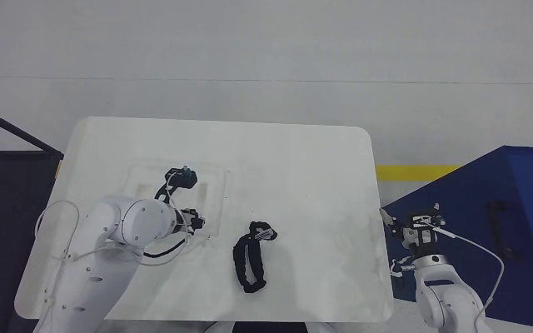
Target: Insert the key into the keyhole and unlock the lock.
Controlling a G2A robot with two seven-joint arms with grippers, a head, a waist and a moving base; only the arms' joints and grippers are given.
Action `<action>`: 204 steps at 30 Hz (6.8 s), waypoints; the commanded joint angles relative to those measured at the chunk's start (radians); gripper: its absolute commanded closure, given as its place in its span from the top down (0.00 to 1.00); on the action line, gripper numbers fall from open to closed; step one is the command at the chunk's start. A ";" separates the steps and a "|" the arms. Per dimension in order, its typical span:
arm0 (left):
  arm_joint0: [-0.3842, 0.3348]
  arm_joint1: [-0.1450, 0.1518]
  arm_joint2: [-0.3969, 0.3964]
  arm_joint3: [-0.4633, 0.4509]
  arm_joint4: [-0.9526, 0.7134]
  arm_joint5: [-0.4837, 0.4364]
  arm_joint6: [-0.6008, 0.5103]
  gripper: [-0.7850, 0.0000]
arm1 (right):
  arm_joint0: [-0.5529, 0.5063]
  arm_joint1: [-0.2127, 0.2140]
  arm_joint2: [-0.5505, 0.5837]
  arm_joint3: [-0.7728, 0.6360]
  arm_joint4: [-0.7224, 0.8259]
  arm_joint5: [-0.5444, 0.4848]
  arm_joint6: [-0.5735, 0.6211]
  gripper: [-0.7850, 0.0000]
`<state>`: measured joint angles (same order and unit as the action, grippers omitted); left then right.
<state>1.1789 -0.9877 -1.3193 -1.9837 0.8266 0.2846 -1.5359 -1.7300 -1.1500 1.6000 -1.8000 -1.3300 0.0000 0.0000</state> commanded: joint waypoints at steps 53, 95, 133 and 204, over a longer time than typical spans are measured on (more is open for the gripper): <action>0.056 0.032 -0.204 -0.035 -0.131 0.001 0.001 0.00 | 0.000 0.000 0.000 0.000 0.000 0.000 0.000 1.00; 0.201 0.050 -0.592 0.397 -1.254 -0.433 0.000 0.00 | 0.000 0.000 0.000 0.000 0.000 0.000 0.000 1.00; 0.207 0.051 -0.609 0.476 -1.550 -0.352 0.001 0.00 | 0.002 0.000 0.006 -0.009 0.049 -0.040 0.025 1.00; 0.207 0.051 -0.609 0.476 -1.550 -0.352 0.001 0.00 | 0.053 -0.143 -0.844 -0.003 0.110 0.245 -0.230 1.00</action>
<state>1.3855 -0.9371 -1.9285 -1.5080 -0.7231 -0.0675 -1.5349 -1.6921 -1.2846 0.7844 -1.8283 -1.2332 0.2298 -0.2103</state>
